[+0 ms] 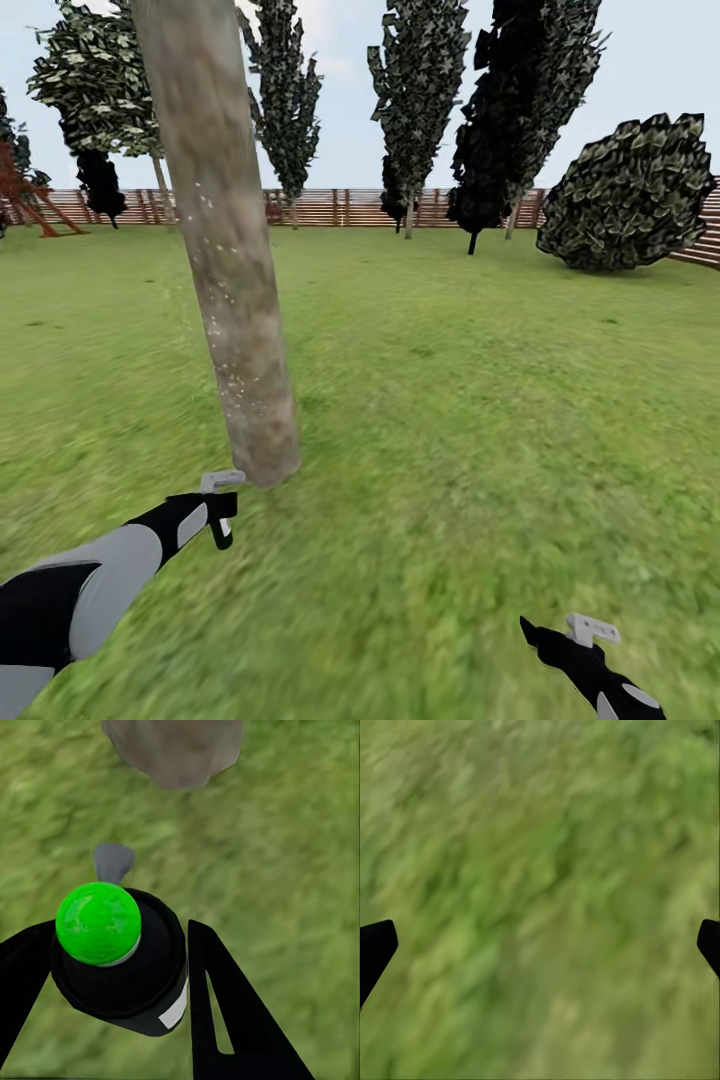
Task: In the garden, pick up the pesticide atomizer on the floor and spray pesticide onto both trees until each tree trunk is fully covered.
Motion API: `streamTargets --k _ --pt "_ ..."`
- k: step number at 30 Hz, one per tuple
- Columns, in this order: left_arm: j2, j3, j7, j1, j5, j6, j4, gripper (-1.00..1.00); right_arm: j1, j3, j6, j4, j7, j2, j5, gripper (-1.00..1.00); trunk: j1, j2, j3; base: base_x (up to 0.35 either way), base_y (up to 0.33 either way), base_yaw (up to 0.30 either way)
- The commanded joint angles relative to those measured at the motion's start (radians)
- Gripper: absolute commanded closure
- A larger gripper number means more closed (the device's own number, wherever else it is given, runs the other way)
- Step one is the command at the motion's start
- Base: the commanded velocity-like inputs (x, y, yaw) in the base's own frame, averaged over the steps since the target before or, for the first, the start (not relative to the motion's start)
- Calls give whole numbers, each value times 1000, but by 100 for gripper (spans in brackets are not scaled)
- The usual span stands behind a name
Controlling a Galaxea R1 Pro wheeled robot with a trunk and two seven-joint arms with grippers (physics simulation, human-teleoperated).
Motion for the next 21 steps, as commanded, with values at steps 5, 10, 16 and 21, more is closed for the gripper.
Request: streamTargets --k 5,10,16,21 --pt "-2 -1 0 0 0 0 0 100 0 0 0 0 0 0 0 -100 0 0 0 71 -321 245" --pt "-4 -2 0 0 0 1 0 100 0 0 0 0 3 0 0 -100 0 0 0 5 -330 33" --pt "-5 -2 0 0 0 2 0 100 0 0 0 0 3 0 0 -100 0 0 0 0 -331 12" --pt "-5 -2 0 0 0 2 0 100 0 0 0 0 1 0 0 -100 0 0 0 0 -331 209"
